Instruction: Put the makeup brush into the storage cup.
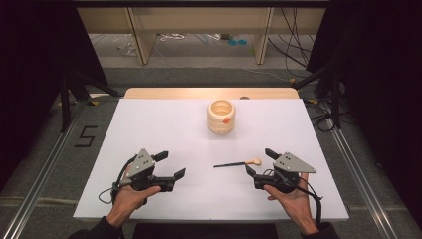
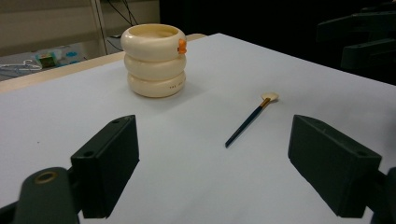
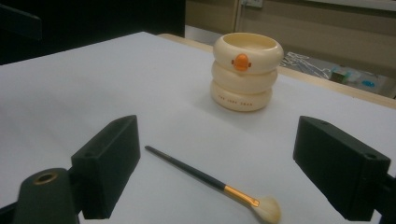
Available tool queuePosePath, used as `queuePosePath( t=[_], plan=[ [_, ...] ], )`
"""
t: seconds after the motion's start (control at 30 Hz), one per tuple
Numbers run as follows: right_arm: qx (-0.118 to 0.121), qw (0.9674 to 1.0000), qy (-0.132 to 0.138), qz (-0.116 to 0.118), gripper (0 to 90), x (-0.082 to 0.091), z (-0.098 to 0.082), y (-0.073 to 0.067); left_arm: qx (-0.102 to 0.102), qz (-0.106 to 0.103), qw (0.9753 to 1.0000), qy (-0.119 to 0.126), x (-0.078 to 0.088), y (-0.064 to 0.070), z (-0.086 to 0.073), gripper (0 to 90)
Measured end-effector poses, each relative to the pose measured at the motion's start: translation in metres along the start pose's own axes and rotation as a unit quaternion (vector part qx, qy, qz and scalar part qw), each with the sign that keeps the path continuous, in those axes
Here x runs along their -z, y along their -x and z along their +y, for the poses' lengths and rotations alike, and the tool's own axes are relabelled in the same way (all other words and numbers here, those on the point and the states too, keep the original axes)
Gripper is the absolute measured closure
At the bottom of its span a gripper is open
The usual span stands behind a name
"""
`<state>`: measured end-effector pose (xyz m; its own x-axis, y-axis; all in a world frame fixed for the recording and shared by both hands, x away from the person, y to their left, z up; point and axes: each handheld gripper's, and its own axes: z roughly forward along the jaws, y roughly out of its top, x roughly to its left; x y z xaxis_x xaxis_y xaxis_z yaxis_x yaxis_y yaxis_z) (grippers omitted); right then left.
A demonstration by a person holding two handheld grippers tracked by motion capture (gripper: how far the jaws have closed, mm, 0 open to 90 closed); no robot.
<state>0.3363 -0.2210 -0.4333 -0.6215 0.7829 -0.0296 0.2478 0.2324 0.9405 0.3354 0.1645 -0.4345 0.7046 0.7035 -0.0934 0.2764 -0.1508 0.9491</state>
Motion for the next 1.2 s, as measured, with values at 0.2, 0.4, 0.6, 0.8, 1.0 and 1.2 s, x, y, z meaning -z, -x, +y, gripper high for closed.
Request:
queuePosePath(
  t=[0.2, 0.4, 0.6, 0.8, 1.0, 1.2],
  plan=[
    [0.007, 1.0000, -0.003, -0.004, 15.5, -0.001, 0.001, -0.001, -0.006, 0.001, 1.0000, -0.001, 0.000, -0.001, 0.000, 16.1],
    [0.033, 0.9992, -0.024, 0.004, 16.1, -0.002, 0.005, 0.001, 0.004, 0.002, 1.0000, 0.000, 0.000, 0.000, 0.000, 16.1],
    [0.062, 0.9971, -0.038, 0.024, 16.0, -0.008, 0.016, 0.005, 0.000, 0.000, 1.0000, -0.003, -0.001, -0.001, 0.000, 16.1],
    [0.093, 0.9912, -0.076, 0.057, 18.3, -0.014, 0.022, 0.008, 0.005, -0.001, 1.0000, -0.005, -0.001, 0.000, -0.001, 16.0],
    [0.098, 0.9878, -0.100, 0.069, 19.0, -0.018, 0.027, 0.013, -0.005, -0.004, 1.0000, -0.006, -0.002, -0.001, -0.001, 16.0],
    [0.106, 0.9830, -0.129, 0.076, 20.2, -0.024, 0.030, 0.017, 0.005, -0.002, 1.0000, -0.006, -0.002, 0.000, -0.001, 16.0]
  ],
)
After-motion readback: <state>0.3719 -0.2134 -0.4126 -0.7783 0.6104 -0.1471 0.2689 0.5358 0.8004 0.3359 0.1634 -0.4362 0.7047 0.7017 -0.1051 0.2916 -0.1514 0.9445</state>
